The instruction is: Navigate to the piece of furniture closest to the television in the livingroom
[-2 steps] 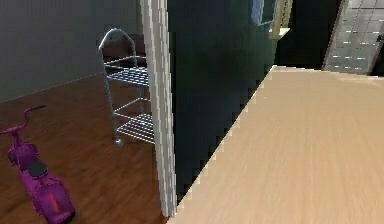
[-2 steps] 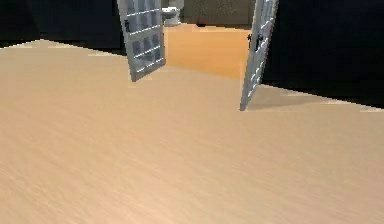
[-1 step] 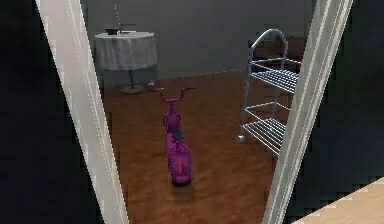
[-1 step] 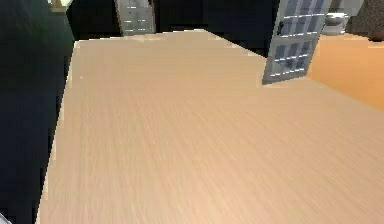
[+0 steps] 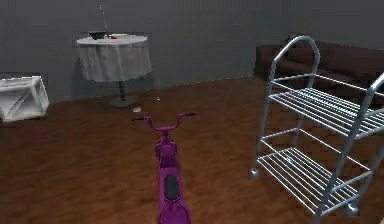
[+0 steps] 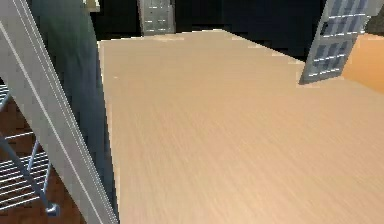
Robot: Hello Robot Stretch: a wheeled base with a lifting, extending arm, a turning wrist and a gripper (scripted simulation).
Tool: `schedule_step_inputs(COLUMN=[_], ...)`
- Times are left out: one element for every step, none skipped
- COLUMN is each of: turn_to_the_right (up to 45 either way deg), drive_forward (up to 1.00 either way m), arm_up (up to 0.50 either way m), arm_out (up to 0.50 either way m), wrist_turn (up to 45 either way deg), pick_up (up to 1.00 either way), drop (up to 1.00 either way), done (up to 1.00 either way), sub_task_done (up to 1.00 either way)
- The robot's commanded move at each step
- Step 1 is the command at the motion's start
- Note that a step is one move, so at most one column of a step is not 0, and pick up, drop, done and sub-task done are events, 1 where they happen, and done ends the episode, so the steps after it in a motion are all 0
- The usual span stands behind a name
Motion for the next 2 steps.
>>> schedule_step_inputs(turn_to_the_right=[-33.0,0.0], drive_forward=[0.00,0.75], arm_up=[0.00,0.00], arm_out=[0.00,0.00], wrist_turn=[0.0,0.0], pick_up=[0.00,0.00], drop=[0.00,0.00], done=[0.00,0.00], sub_task_done=[0.00,0.00])
